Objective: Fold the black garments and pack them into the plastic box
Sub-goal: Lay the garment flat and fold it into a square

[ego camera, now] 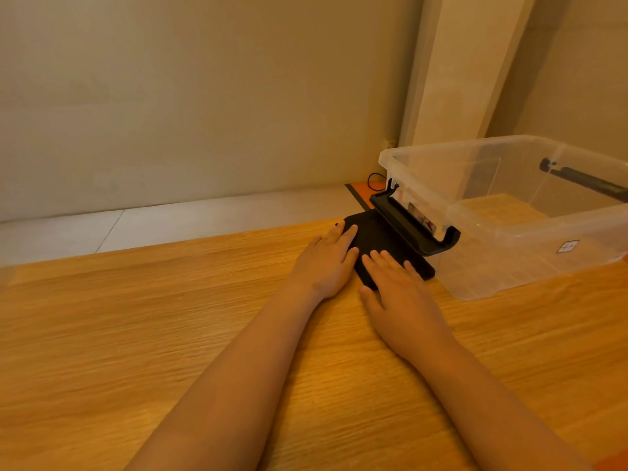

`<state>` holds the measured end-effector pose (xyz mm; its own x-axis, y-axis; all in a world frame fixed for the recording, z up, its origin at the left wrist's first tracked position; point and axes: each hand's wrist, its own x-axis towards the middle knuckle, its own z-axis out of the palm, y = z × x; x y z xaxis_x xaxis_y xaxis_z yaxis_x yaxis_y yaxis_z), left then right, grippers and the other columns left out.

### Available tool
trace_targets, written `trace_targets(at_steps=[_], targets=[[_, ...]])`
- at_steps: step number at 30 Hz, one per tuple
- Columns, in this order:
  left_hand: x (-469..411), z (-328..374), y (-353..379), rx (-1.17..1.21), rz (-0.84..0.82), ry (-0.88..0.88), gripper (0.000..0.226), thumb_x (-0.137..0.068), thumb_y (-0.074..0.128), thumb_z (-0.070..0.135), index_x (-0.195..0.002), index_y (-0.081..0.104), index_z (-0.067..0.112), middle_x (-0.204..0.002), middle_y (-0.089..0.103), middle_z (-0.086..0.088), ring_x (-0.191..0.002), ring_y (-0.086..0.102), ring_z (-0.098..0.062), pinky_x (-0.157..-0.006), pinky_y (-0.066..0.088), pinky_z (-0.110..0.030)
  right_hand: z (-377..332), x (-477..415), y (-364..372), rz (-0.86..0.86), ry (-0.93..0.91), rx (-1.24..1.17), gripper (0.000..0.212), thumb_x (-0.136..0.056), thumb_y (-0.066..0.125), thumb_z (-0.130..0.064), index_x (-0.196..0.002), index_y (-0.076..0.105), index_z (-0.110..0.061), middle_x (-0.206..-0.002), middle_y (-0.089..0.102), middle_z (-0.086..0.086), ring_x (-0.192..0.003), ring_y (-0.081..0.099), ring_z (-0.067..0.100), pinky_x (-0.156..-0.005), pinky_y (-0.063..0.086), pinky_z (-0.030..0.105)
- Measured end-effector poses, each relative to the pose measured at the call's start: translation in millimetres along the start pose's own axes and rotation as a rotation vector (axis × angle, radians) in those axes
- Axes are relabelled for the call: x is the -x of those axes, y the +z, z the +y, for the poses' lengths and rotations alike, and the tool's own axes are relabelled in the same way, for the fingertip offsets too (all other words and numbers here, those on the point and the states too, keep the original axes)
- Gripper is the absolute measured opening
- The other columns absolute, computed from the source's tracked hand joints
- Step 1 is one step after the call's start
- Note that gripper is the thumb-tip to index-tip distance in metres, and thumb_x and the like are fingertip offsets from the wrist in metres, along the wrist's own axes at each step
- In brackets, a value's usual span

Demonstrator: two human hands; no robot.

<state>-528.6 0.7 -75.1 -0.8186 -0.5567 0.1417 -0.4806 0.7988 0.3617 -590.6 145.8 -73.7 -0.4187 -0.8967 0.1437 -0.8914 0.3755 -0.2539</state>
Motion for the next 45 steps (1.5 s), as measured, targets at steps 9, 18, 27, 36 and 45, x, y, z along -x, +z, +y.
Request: trace_targets(at_steps=[9,18,27,36,45], targets=[[-2,0,2,0.005,0.039,-0.050,0.050,-0.105,0.022,0.038,-0.153,0.017,0.025,-0.161,0.008,0.002,-0.147,0.014,-0.016,-0.117,0.013,-0.032,-4,0,-2,-0.015,-0.060,0.000,0.058,-0.103,0.025,-0.042,-0.153,0.005,-0.022,-0.161,0.003,-0.006,-0.146,-0.004,0.005,-0.118,-0.005,0.028],[11,9,-3,-0.080,-0.002,-0.108,0.054,-0.104,0.020,0.043,-0.154,0.011,0.024,-0.162,0.005,0.000,-0.148,0.010,-0.018,-0.120,0.012,-0.037,-9,5,-3,-0.014,0.001,0.140,0.064,-0.099,0.014,-0.052,-0.153,0.007,-0.019,-0.161,0.006,-0.004,-0.147,-0.004,0.011,-0.120,-0.007,0.038],[132,-20,-42,-0.256,-0.032,-0.054,0.055,-0.103,0.015,0.044,-0.154,0.009,0.025,-0.162,0.003,0.002,-0.148,-0.003,-0.012,-0.119,-0.004,-0.034,-46,35,-8,0.010,-0.013,0.214,0.059,-0.103,0.014,-0.043,-0.153,-0.001,-0.015,-0.161,-0.002,0.003,-0.148,-0.007,0.018,-0.120,-0.004,0.040],[260,-105,-134,-0.358,0.198,-0.214,0.053,-0.104,0.026,0.040,-0.153,0.016,0.025,-0.161,0.007,0.005,-0.148,0.000,-0.009,-0.118,-0.006,-0.029,-201,56,20,-0.045,-0.372,-0.003,0.060,-0.102,0.024,-0.044,-0.154,0.007,-0.018,-0.161,0.004,-0.002,-0.148,-0.002,0.012,-0.118,0.000,0.032],[373,-187,-247,-0.406,0.399,-0.515,0.053,-0.102,0.038,0.037,-0.151,0.026,0.021,-0.160,0.018,0.000,-0.147,0.013,-0.016,-0.120,0.008,-0.037,-361,60,16,-0.073,-0.641,-0.302,0.058,-0.101,0.037,-0.041,-0.153,0.017,-0.023,-0.160,0.016,-0.005,-0.146,0.012,0.011,-0.117,0.012,0.029]])
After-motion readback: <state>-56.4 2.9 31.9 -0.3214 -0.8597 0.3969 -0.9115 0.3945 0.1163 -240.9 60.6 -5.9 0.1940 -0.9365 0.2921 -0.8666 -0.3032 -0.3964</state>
